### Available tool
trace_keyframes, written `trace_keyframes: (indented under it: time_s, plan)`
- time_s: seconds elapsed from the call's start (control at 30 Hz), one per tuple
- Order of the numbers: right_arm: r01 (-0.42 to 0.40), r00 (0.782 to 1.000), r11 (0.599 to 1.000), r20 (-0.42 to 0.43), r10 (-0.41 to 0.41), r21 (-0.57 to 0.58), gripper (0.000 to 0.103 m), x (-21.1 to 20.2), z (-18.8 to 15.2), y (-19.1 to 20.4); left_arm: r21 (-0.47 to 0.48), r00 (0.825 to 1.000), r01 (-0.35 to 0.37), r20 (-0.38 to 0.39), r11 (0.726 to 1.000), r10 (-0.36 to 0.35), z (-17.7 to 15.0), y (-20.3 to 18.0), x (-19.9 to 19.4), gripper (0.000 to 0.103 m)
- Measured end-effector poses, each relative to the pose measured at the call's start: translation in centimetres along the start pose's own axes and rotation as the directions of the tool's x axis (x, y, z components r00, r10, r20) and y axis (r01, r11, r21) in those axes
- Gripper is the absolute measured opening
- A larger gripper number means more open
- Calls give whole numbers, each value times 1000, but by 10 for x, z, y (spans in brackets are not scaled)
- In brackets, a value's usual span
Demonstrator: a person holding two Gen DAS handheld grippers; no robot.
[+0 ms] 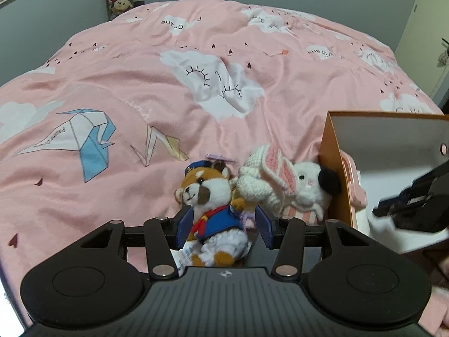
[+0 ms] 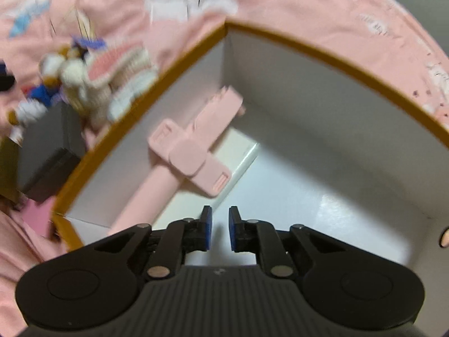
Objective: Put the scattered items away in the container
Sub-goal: 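Move both tools back over the remaining pile of items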
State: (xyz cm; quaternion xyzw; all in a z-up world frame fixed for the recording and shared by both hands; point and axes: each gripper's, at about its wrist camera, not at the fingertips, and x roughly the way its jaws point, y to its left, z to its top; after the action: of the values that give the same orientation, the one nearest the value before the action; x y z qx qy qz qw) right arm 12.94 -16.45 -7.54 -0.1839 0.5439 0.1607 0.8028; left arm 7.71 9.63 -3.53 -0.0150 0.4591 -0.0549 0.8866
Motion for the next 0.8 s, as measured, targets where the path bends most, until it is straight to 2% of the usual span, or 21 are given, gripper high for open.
trace_keyframes:
  time_s: [0.1, 0.17, 0.23, 0.3, 0.37, 0.43, 0.47, 0.57, 0.7, 0.8]
  plan:
    - [-85, 990, 994, 120, 76, 73, 29, -30, -9, -3, 7, 1000, -2, -26, 1000, 2, -6, 4, -7, 57]
    - [-180, 967, 977, 201, 154, 116, 33, -49, -15, -1, -8, 999, 11, -49, 1000, -11, -10, 7, -11, 57]
    - [-291, 934, 944, 262, 244, 156, 45, -61, -18, 8, -32, 997, 34, -71, 999, -36, -13, 10, -14, 57]
    - [-411, 887, 890, 315, 339, 197, 50, -71, -15, 9, -52, 995, 54, -86, 997, -58, -15, 11, -16, 57]
    - [-509, 841, 828, 342, 420, 234, 53, -69, -15, 17, -60, 993, 68, -91, 996, -73, -15, 10, -17, 57]
    - [-563, 813, 787, 339, 474, 250, 54, -67, -17, 34, -52, 993, 76, -85, 996, -80, -15, 7, -18, 57]
    - [-577, 806, 775, 329, 491, 257, 54, -63, -18, 41, -48, 993, 79, -83, 996, -82, -16, 5, -18, 57]
    - [-568, 821, 763, 271, 502, 308, 53, -50, -24, 62, -30, 991, 87, -100, 996, -89, -19, 3, -17, 57]
    - [-573, 816, 711, 203, 541, 409, 54, -26, -29, 72, 7, 983, 95, -158, 995, -92, -29, 0, -14, 58]
    - [-536, 838, 704, 188, 513, 467, 61, -13, -28, 72, 46, 977, 94, -196, 995, -83, -40, -6, -12, 63]
